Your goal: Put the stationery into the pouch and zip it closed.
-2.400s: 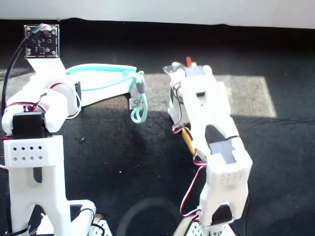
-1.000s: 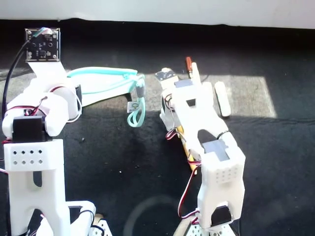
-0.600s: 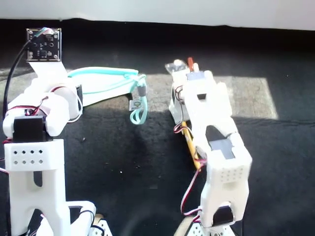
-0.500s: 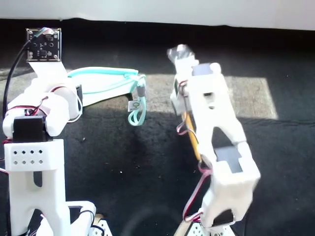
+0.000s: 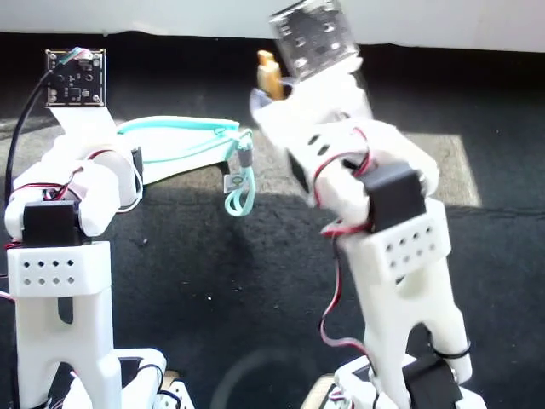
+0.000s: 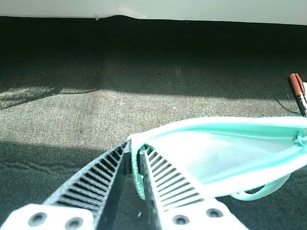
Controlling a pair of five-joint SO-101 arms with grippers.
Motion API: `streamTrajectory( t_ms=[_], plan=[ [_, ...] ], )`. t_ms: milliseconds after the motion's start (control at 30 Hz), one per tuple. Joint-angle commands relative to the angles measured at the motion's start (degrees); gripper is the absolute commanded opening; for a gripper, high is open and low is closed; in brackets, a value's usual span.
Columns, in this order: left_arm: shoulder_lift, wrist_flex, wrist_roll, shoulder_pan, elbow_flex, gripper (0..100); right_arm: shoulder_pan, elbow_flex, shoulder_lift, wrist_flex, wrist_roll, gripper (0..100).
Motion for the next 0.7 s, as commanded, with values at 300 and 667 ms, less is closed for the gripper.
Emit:
streamTrajectory(
  t_ms=[300,667],
  plan=[
    [0.8,0.0,0.0,0.8,2.3,1,-13.0,-2.3,0.8,-22.4,-0.2,0.5],
    [0.7,-0.1,0.1,0.8,1.8,1,-15.7,-2.0,8.2,-26.3,-0.2,0.5]
  ],
)
